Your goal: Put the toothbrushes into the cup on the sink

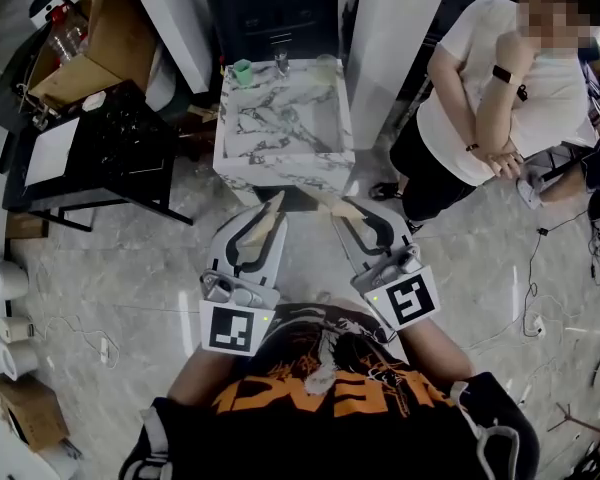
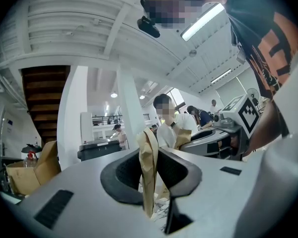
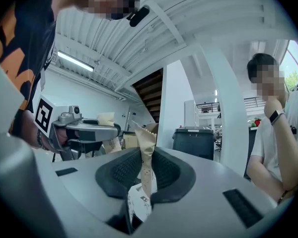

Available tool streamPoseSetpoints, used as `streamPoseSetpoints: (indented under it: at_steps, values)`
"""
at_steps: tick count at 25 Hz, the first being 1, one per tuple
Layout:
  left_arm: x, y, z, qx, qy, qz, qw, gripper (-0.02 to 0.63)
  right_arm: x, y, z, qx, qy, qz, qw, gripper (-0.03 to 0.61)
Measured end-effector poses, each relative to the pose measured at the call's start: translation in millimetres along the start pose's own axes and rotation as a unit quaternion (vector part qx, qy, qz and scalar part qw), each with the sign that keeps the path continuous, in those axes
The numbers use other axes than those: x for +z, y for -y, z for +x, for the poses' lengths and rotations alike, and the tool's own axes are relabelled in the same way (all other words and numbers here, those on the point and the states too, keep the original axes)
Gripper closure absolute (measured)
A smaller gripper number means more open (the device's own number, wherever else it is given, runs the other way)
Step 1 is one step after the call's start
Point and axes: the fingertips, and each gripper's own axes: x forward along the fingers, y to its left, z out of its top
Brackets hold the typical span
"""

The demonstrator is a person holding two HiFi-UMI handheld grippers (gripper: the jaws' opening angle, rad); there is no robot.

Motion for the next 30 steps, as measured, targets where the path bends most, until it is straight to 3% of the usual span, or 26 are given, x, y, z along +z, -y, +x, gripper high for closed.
streamPoseSetpoints:
  at_steps: [8,13,18,22,30]
  values:
    - [3.3,12.8,20.2,0.035,-0.006,-0.009,0.9993,0.525,-7.3,31.0,-13.6,0.02,0.005,0.005,1.0,0.5]
    - [-2.0,11.0,38.5,0.025,-0.029,0.022,0.999,0.525,-12.0,51.2,-5.3,0.022,0.012,0.011,1.0,0.5]
    - [-11.7,-7.9,62.7,0.027,-0.022,0.008,0.9994,0.525,-21.1,70.0,17.6,0.018,0.01,0.01,1.0,0.5]
    - [-25.1,-34.8,91.6,0.023,-0.001,-0.008,0.9997,0.525,-32.5,89.1,47.6,0.008,-0.002,0.001,1.0,0.5]
    - [-75.5,-120.3,165.1,-0.011,-0.021,-0.009,0.9997,0.525,-57.1,130.3,153.0,-0.007,-0.03,0.001,1.0,0.5]
